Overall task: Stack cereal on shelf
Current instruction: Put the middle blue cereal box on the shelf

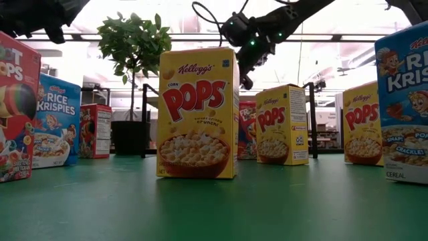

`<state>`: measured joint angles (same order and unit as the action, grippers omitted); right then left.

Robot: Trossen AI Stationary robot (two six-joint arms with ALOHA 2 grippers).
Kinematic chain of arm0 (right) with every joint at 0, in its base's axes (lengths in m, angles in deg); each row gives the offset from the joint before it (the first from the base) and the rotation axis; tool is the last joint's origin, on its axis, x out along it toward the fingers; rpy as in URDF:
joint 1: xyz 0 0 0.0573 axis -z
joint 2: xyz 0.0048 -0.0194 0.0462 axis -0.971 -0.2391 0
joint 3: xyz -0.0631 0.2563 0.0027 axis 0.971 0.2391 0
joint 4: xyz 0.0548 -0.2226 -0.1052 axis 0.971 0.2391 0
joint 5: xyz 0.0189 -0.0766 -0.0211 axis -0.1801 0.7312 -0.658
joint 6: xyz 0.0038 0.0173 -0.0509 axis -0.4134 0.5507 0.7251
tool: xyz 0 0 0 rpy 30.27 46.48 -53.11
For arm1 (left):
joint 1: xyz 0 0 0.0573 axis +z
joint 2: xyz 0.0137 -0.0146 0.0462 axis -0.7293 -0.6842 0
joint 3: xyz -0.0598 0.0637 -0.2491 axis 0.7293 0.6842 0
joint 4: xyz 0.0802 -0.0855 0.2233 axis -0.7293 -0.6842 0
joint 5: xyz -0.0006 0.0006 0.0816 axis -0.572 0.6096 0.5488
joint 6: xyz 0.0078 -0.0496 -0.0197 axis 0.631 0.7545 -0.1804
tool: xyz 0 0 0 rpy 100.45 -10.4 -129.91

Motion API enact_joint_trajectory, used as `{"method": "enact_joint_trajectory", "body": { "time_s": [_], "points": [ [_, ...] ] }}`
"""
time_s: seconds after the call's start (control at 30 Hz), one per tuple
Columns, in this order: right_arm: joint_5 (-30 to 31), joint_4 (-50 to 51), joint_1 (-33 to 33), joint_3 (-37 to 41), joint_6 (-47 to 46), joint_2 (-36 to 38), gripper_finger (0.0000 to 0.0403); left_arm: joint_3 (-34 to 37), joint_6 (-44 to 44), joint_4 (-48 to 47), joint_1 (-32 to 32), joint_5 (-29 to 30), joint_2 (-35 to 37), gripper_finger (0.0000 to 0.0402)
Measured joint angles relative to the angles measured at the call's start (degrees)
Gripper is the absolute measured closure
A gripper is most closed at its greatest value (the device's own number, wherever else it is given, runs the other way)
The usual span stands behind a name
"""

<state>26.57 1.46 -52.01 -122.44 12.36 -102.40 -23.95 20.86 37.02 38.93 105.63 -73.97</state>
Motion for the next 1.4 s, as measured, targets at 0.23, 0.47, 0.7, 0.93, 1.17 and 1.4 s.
{"method": "enact_joint_trajectory", "body": {
  "time_s": [0.23, 0.47, 0.7, 0.93, 1.17, 1.4],
  "points": [
    [-2.0, -7.9, -1.0, 0.3, 1.1, -1.7, 0.0390, 0.0, 0.0, -0.2, 0.0, 0.0, 0.0, 0.0402],
    [-2.0, -17.3, -0.5, -0.1, 2.8, -4.0, 0.0390, 0.0, 0.0, -0.2, 0.0, 0.0, 0.0, 0.0402],
    [-7.7, -18.3, -0.9, -0.2, 1.5, -4.5, 0.0390, 0.0, 0.0, -0.2, 0.0, 0.0, 0.0, 0.0402],
    [-7.9, -25.2, -1.5, -0.2, 1.4, -5.0, 0.0390, 0.0, 0.0, -0.2, 0.0, 0.0, 0.0, 0.0402],
    [-4.9, -30.3, -1.4, -0.2, 2.4, -5.1, 0.0390, 0.0, 0.0, -0.1, 0.0, 0.0, 0.0, 0.0402],
    [-3.4, -34.3, -1.1, -0.2, 2.9, -5.1, 0.0390, 0.0, 0.0, -0.1, 0.0, 0.0, 0.0, 0.0402]
  ]
}}
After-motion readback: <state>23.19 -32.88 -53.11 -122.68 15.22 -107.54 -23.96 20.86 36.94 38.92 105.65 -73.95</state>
